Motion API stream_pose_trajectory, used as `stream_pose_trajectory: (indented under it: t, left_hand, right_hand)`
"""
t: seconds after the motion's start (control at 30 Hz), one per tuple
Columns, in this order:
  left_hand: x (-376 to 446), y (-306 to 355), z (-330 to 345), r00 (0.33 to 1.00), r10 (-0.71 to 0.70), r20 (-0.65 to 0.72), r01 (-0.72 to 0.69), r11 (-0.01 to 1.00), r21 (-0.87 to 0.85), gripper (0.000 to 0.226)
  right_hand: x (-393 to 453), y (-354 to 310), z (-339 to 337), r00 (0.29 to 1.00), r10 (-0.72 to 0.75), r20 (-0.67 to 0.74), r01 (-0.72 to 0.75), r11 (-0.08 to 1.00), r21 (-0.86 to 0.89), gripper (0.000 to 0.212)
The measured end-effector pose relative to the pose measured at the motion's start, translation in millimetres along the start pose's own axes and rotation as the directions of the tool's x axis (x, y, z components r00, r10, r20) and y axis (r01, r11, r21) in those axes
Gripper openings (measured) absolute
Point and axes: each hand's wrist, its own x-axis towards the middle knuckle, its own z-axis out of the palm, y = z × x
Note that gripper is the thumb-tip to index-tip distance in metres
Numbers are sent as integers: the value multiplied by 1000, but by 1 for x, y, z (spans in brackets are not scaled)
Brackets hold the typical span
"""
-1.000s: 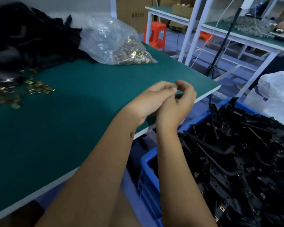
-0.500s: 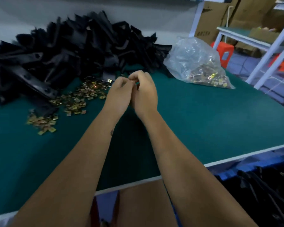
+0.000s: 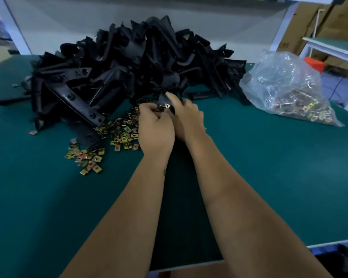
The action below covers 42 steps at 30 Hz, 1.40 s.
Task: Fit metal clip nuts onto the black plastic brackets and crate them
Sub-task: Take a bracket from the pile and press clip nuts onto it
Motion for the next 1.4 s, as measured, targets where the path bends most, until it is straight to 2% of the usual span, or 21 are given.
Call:
stream_pose_trajectory:
  t: [0.07,0.13,0.23,0.33,0.4,0.47,0.57,0.73,0.83,0.87,0.93,0.97,1.03,1.1,1.23,1.4]
  left_hand:
    - [3,0,4,1000,-5,14,4,997,80,13]
    - [5,-1,5,1000,-25,-3,26,996,85,15]
    - [4,-2,4,1000,-26,6,26,996,83,14]
    - [3,-1,3,1000,-21,-4,21,998,60,13]
    - [2,-1,2,1000,-23,-14,23,1000,17,13]
    - [2,-1,3,1000,-20,-6,20,1000,-11,13]
    - [1,-2,3,1000,-10,14,10,1000,-15,16]
    - [1,-2,2,997,-46,55,48,998,-37,20]
    - [-1,5,-1,993,-67,99,83,982,-168,22]
    - [-1,7,-3,987,-84,138,121,952,-283,20]
    - [2,10,-8,956,-111,272,247,804,-540,15]
    - [5,10,-11,932,-115,344,317,721,-617,27]
    - [10,8,-17,886,-107,450,414,617,-669,46]
    - [13,8,-20,862,-123,493,464,585,-665,41]
    - [14,13,-22,842,-213,496,529,510,-678,22]
    - [14,12,-22,857,-144,494,490,523,-698,11]
  right_hand:
    - [5,1,4,995,3,103,8,995,-103,46]
    - [7,1,4,994,-24,103,35,993,-114,34]
    - [3,1,1,999,-35,31,32,995,91,31]
    - [-7,3,-5,989,12,-147,53,901,431,28]
    - [-15,5,-9,942,129,-309,76,816,574,24]
    - [-21,8,-12,866,241,-438,99,776,623,21]
    - [-28,12,-15,796,293,-530,149,754,640,22]
    - [-38,5,-20,670,245,-701,253,812,526,21]
    - [-41,4,-23,585,38,-811,324,905,276,22]
    - [-40,4,-22,578,-62,-814,358,915,184,22]
    - [-40,-1,-19,582,-241,-776,423,905,36,16]
    - [-40,-4,-17,560,-325,-762,445,894,-55,11]
    - [-38,-9,-13,470,-489,-735,512,829,-224,9]
    - [-37,-14,-9,405,-582,-705,588,756,-287,13]
    - [-38,-16,-7,447,-586,-676,624,745,-234,18]
    - [-47,-17,-13,549,-507,-665,615,783,-89,20]
